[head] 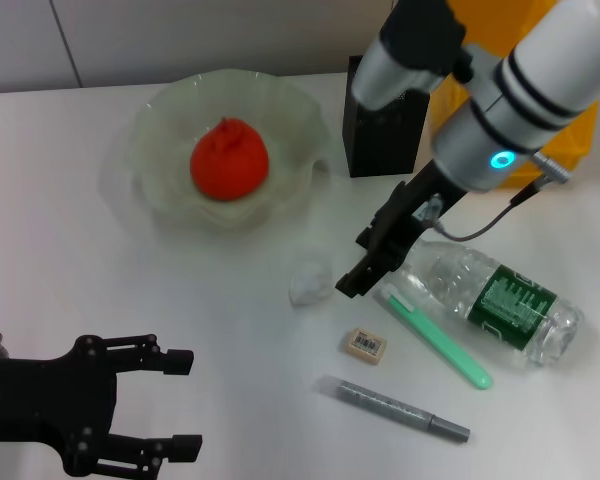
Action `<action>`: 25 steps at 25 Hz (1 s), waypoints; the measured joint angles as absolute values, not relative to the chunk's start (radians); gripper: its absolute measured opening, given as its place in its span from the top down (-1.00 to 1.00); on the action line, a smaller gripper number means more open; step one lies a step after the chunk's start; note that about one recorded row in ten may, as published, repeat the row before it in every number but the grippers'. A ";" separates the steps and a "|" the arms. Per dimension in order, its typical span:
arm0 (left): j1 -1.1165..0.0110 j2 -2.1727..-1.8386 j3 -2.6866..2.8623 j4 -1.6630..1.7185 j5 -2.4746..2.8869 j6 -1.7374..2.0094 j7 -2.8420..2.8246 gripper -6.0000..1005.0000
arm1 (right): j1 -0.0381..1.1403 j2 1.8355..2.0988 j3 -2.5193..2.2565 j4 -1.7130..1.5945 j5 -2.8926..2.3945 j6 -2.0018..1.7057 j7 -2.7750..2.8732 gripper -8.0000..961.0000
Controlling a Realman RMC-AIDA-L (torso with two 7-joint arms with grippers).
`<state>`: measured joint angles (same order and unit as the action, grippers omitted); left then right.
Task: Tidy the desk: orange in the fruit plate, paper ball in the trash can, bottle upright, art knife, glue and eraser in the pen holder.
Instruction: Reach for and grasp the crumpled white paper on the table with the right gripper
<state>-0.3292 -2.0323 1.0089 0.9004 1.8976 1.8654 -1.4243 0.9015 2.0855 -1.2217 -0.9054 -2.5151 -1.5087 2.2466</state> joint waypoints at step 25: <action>-0.332 -2.056 1.003 0.900 1.942 1.858 -1.425 -0.67 | 0.913 2.088 -1.543 -0.779 -2.343 -1.212 2.276 -0.58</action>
